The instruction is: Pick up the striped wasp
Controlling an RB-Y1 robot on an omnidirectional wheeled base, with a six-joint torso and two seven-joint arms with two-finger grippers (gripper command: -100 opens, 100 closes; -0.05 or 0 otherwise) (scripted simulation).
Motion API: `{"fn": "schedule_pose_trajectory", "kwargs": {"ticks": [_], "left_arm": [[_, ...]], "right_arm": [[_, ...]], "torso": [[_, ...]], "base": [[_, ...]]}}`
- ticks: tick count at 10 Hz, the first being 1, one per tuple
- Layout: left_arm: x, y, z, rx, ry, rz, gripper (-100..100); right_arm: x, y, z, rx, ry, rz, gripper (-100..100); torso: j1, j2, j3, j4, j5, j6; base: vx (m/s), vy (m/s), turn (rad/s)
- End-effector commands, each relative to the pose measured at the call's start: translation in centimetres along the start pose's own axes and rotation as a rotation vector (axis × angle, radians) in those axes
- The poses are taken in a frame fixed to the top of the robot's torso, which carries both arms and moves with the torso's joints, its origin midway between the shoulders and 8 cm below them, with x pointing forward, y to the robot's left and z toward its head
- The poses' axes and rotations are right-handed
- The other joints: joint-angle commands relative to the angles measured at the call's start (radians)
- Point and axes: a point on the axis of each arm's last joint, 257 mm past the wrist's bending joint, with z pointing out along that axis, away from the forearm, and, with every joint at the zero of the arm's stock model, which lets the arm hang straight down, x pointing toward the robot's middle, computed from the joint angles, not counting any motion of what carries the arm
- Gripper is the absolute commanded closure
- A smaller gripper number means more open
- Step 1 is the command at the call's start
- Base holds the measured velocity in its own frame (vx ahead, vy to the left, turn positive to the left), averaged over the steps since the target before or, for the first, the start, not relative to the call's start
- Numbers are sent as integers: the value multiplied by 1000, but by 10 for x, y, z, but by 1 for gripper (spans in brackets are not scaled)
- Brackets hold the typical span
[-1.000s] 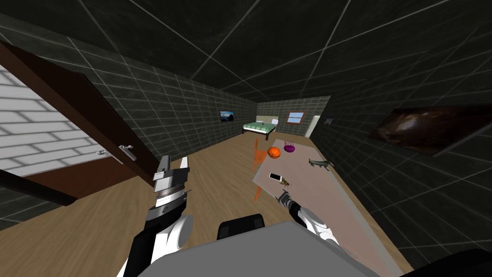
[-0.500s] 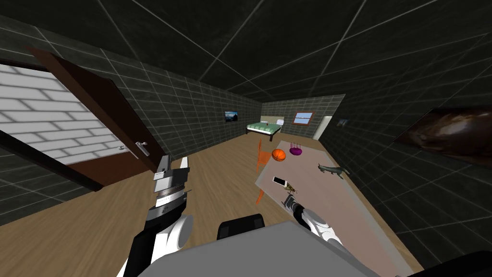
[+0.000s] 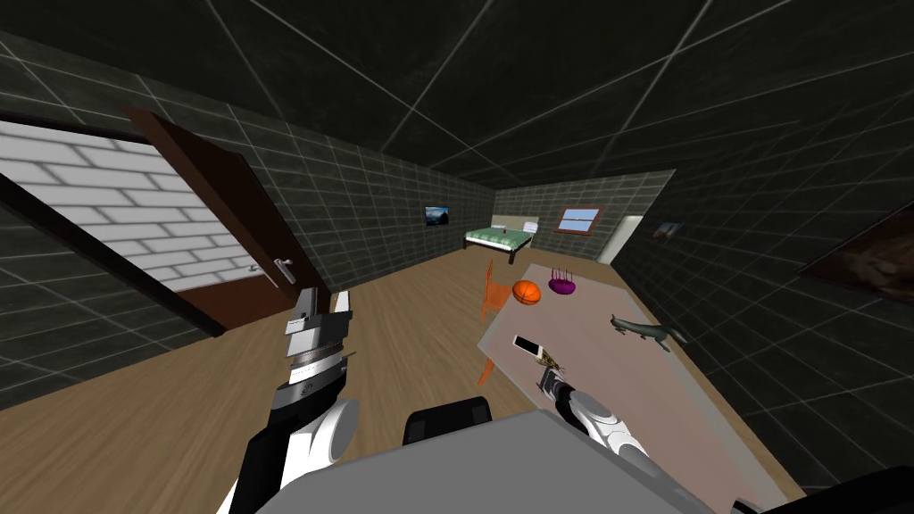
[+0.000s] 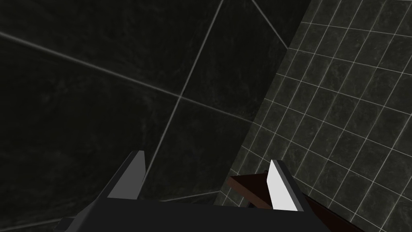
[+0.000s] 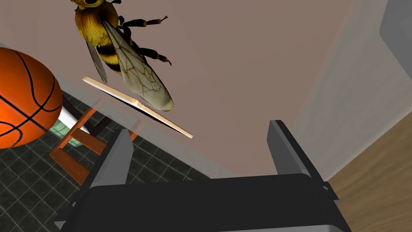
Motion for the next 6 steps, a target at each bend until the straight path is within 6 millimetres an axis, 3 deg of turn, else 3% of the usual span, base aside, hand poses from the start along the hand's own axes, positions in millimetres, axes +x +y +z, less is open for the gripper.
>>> {"fn": "schedule_pose_trajectory", "kwargs": {"ticks": [1,3,4,6], "left_arm": [[0,0,0,0,0,0,0],[0,0,0,0,0,0,0],[0,0,0,0,0,0,0],[0,0,0,0,0,0,0]], "right_arm": [[13,-5,2,9,32,-28,-100],[13,-5,2,9,32,-28,-100],[33,-13,1,18,78,-83,-100],[42,-18,0,25,96,-101,-100]], "torso": [[0,0,0,0,0,0],[1,0,0,0,0,1],[3,1,1,0,0,1],[0,-1,-1,0,0,0]], "base": [[46,-43,141],[19,-8,-9],[37,-17,179],[47,-37,103]]}}
